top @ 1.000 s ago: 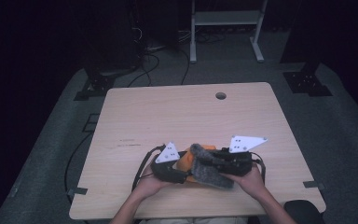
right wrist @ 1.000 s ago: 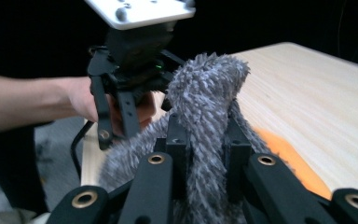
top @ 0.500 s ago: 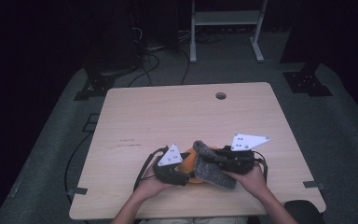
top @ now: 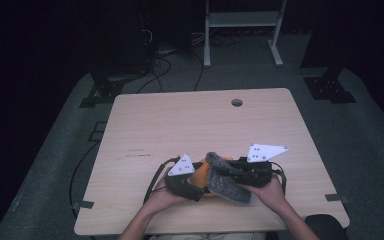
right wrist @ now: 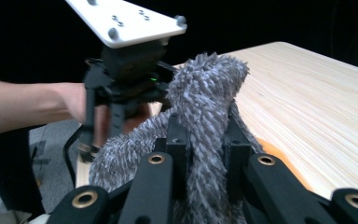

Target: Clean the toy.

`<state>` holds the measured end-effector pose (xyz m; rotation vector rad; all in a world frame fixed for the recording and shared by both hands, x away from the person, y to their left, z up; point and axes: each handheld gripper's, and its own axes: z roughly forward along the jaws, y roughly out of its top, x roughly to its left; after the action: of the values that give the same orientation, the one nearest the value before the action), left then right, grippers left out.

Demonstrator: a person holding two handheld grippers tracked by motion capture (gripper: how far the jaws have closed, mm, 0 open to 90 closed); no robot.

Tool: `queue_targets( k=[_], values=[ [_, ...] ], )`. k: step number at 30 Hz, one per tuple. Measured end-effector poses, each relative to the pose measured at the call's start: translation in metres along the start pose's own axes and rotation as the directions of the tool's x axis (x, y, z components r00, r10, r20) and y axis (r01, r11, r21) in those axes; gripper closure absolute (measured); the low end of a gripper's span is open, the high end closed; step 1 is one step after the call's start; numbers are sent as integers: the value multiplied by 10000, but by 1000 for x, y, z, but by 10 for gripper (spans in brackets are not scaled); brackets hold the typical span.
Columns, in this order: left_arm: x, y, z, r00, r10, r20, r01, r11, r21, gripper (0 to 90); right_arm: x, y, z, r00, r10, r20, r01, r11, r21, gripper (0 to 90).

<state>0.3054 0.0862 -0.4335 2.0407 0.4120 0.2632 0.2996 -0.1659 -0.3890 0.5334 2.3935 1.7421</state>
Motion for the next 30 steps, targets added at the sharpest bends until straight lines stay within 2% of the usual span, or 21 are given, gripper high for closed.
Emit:
queue_targets(
  k=[2, 3, 4, 6, 7, 8, 9, 11, 12, 13, 15, 17, 18, 21, 22, 25, 27, 30],
  values=[
    [-5, 3, -3, 9979, 450, -458, -449, 9990, 28, 308, 2, 0, 3, 9998, -176, 133, 174, 9997, 162, 767],
    [-8, 5, -4, 9957, 615, -686, -619, 9981, -40, 345, 0, -1, 3, 9997, -113, 203, 110, 9998, 175, 768],
    [-9, 7, -5, 9951, 560, -811, -571, 9983, -104, 368, -4, -3, 1, 9996, 57, 288, -60, 9999, 82, 768],
    [-8, 10, -8, 9955, 509, -805, -525, 9985, -173, 371, -14, -5, -5, 9964, 278, 801, -288, 9995, 114, 767],
    [-9, 11, -10, 9952, 528, -826, -543, 9984, -161, 374, -17, -6, -7, 9954, 409, 871, -420, 9991, 112, 766],
    [-10, 12, -10, 9948, 591, -830, -605, 9981, -142, 378, -18, -6, -9, 9949, 582, 824, -581, 9983, -37, 766],
    [-11, 12, -11, 9941, 692, -839, -698, 9976, -41, 382, -17, -6, -10, 9960, 562, 694, -551, 9983, -178, 765],
    [-12, 13, -9, 9956, 569, -750, -570, 9984, 5, 381, -11, -3, -6, 9989, 276, 385, -265, 9993, -273, 764],
    [-12, 12, -8, 9954, 567, -777, -565, 9984, 53, 374, -10, -4, -3, 9990, 195, 405, -186, 9996, -227, 764],
    [-10, 11, -7, 9963, 460, -732, -459, 9989, 25, 359, -13, -5, -2, 9987, 307, 407, -300, 9994, -172, 765],
    [-6, 11, -6, 9986, 147, -499, -148, 9999, -11, 280, -19, -9, -2, 9976, 483, 493, -479, 9988, -86, 765],
    [-2, 9, -5, 9992, 68, -388, -72, 9999, -84, 229, -21, -11, -4, 9966, 478, 670, -482, 9988, 38, 765],
    [0, 7, -5, 9998, -19, -208, 17, 10000, -63, 206, -21, -12, -5, 9963, 519, 686, -523, 9986, 32, 765],
    [3, 2, -4, 9999, -113, 20, 113, 9999, -100, 192, -19, -11, -5, 9963, 398, 763, -412, 9990, 160, 765],
    [3, 2, -4, 9999, -105, -6, 105, 9999, -47, 203, -18, -11, -4, 9965, 379, 747, -391, 9991, 138, 765],
    [-2, 3, -4, 9989, 237, -416, -240, 9997, -67, 346, -8, -4, -2, 9980, 52, 637, -52, 10000, -4, 764],
    [-4, 7, -5, 9972, 418, -624, -421, 9991, -39, 388, -1, 0, 0, 9984, -183, 536, 185, 9998, -36, 764],
    [-7, 12, -12, 9958, 564, -721, -580, 9981, -197, 413, -2, 0, -2, 9983, -183, 556, 192, 9997, -147, 766]
  ],
)
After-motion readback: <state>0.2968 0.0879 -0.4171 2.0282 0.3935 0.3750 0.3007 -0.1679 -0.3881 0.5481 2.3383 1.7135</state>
